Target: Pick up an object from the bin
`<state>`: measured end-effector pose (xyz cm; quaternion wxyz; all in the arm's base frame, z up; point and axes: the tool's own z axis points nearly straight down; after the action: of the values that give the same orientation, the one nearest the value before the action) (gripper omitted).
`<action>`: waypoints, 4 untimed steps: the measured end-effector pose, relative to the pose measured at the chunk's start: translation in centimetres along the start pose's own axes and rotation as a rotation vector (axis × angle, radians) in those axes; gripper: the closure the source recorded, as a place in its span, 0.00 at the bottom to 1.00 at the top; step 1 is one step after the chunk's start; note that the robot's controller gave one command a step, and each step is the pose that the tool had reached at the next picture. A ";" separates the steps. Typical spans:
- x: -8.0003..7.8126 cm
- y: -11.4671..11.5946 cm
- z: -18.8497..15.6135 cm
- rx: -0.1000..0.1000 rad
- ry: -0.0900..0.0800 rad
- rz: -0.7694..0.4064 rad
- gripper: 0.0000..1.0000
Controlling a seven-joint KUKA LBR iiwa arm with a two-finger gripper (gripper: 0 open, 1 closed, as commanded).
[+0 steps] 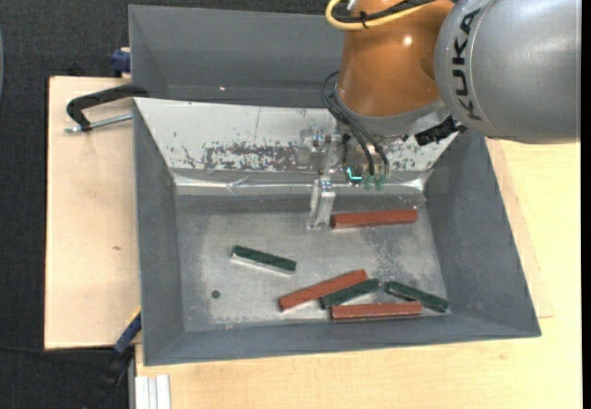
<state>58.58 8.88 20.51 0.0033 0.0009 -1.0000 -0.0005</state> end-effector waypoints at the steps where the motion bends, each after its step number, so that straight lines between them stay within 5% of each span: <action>1: -0.2 -0.1 -0.5 -0.001 -0.009 0.002 0.00; 2: 0.5 4.2 4.9 -0.002 -0.010 0.127 0.00; 3: 1.5 6.1 6.5 0.000 -0.005 0.120 0.00; 4: 2.5 6.2 6.2 -0.002 -0.007 0.317 0.00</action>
Offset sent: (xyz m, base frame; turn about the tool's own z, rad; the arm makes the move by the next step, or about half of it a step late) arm -0.0102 0.0628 -0.0774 0.1835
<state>56.00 15.10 14.31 0.0000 -0.1570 -0.9876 -0.0008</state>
